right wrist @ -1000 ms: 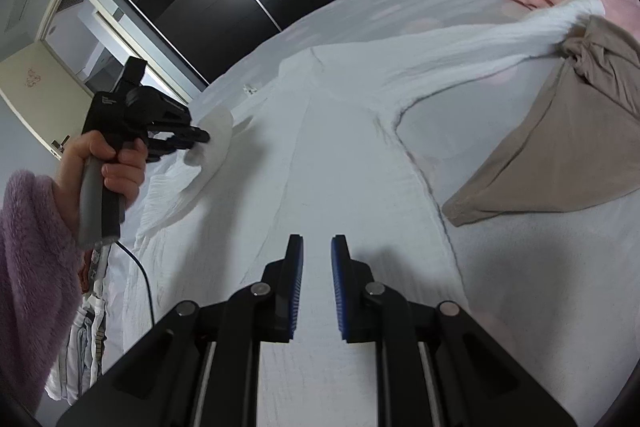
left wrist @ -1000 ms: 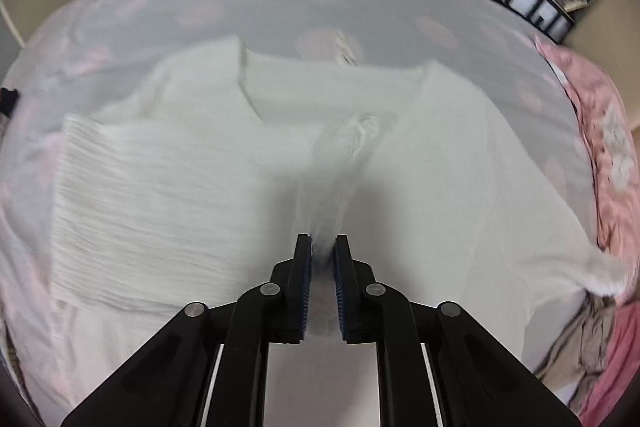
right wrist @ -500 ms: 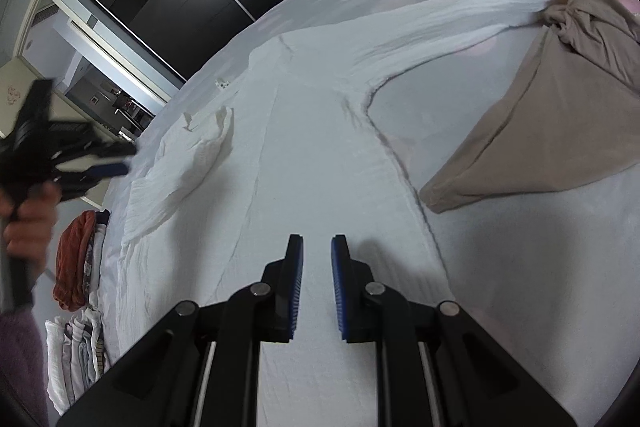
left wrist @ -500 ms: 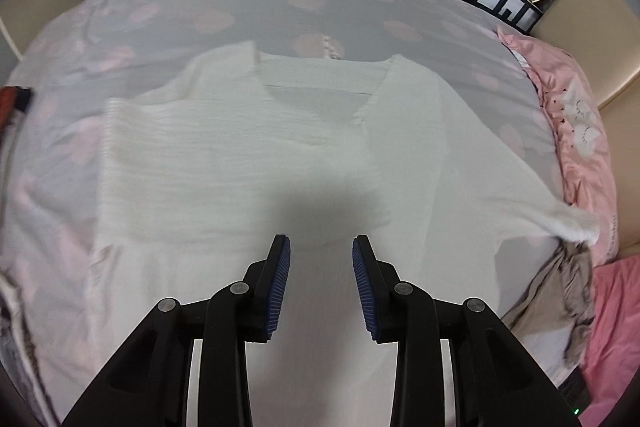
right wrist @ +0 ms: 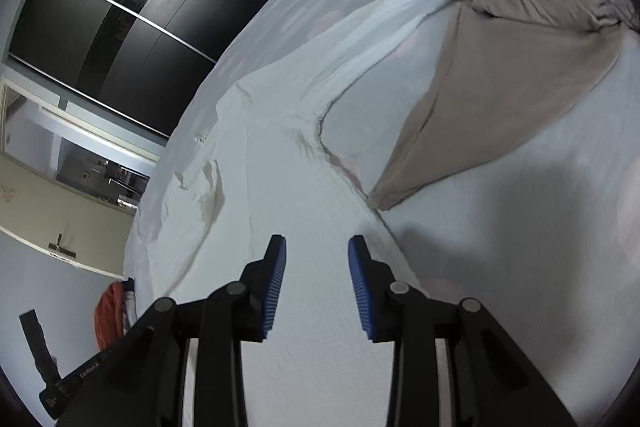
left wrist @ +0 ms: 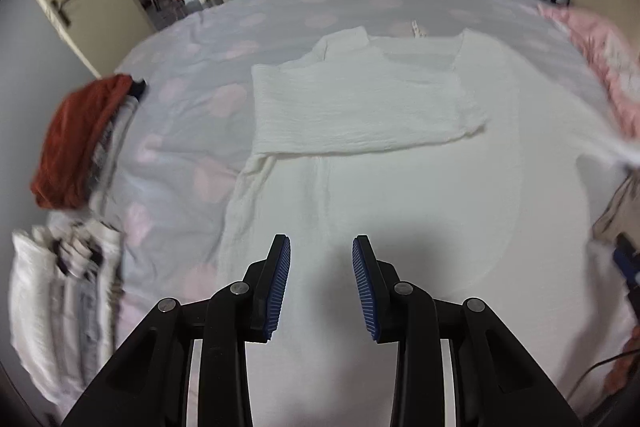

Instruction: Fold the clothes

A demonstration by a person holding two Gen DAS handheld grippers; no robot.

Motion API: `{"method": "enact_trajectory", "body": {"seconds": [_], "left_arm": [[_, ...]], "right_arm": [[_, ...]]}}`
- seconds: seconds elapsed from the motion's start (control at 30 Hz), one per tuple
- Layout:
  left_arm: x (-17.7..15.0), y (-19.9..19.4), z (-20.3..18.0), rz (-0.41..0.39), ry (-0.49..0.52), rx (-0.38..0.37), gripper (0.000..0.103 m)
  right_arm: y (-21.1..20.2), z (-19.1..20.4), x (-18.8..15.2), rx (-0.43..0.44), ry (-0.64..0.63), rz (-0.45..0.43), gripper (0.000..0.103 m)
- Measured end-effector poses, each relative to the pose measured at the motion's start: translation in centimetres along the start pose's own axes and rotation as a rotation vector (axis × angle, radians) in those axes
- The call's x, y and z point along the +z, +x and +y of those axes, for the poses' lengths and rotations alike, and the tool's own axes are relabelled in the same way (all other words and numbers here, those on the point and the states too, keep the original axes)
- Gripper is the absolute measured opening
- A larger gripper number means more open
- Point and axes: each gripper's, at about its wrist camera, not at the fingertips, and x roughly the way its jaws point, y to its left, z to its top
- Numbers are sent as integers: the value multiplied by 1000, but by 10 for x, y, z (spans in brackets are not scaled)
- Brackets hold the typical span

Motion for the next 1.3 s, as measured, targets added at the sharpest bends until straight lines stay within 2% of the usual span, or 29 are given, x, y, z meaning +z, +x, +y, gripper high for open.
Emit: {"method": "enact_trajectory", "body": {"seconds": [0.1,0.17,0.27,0.37,0.43,0.53,0.57,0.63,0.73,0.93,1.03,1.13,1.3], "left_arm": [[4,-14,10,-46,-72,-115,35],[2,-15,12,-105,-76,-150,35],[0,-4,16,-184,-95,-215,36],[5,17,22,-197,-158,-312,36],[12,32,21,-168,-188,-401,36],[21,45,16,-169,-199,-468,41],[23,49,15,-170,-195,-493,41],[27,57,12,-159,-178,-483,41],[29,76,14,-137,-171,-436,41],[35,99,23,-117,-193,-389,41],[39,100,24,-125,-182,-368,41],[41,100,27,-132,-168,-347,41],[42,92,33,-151,-131,-318,41]], "right_arm": [[-15,8,29,-16,-93,-17,32],[-29,3,58,-46,-149,-43,32],[-55,-16,103,-157,-224,-99,32],[-74,-39,148,-276,-277,-172,32],[-74,-59,175,-293,-248,-151,32],[-67,-97,213,-294,-138,-108,32],[-64,-107,223,-311,-114,-118,32],[-57,-122,240,-321,-89,-131,35],[-41,-140,262,-311,-59,-123,46],[-5,-155,286,-291,-41,-98,46],[2,-145,290,-345,-85,-122,19],[1,-123,294,-382,-145,-130,11],[-21,-50,301,-419,-263,-192,9]]}}
